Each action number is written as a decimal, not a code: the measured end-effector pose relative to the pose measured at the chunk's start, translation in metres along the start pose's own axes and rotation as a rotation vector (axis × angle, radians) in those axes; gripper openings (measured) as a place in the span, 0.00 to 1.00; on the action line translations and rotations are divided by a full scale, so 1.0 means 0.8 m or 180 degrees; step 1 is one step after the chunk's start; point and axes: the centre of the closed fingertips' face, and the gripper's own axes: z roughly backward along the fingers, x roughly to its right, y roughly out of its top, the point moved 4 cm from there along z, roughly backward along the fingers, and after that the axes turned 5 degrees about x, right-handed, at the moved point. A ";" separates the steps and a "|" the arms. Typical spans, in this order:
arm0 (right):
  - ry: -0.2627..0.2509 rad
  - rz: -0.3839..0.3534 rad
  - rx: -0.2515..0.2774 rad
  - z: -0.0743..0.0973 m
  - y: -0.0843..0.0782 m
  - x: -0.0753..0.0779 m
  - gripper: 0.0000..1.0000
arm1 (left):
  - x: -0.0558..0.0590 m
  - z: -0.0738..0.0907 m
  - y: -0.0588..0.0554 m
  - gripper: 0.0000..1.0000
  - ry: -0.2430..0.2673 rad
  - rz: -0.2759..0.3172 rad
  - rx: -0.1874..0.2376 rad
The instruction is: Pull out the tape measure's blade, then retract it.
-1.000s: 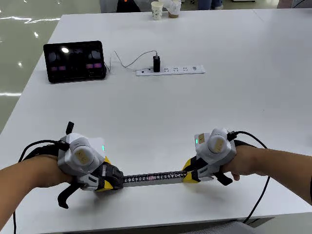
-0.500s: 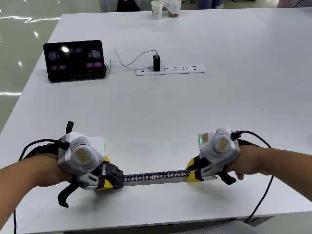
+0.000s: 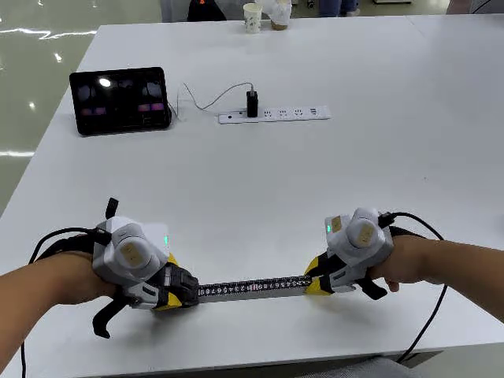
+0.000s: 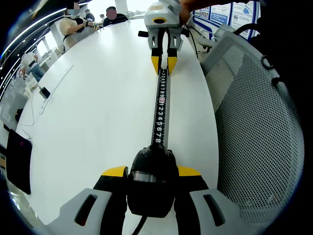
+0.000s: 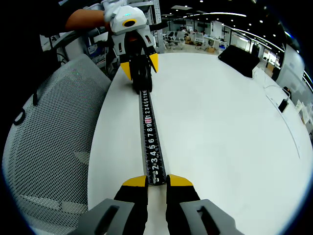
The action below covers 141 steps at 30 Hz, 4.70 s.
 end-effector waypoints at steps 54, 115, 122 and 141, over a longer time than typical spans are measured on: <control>-0.0085 -0.0127 -0.0012 0.031 -0.034 0.002 0.10 | 0.000 0.001 0.002 0.31 0.0015 -0.0012 -0.0003; -0.0639 -0.0409 0.0050 0.071 -0.026 -0.001 0.42 | -0.006 0.030 -0.006 0.68 0.0213 0.0817 0.0353; -0.0830 -0.0609 0.0225 0.076 -0.028 -0.005 0.60 | -0.003 0.037 -0.005 0.76 0.0290 0.1016 0.0464; -0.1279 -0.1045 0.0597 0.104 -0.048 -0.012 0.89 | -0.005 0.058 -0.005 0.99 0.0684 0.1879 0.1060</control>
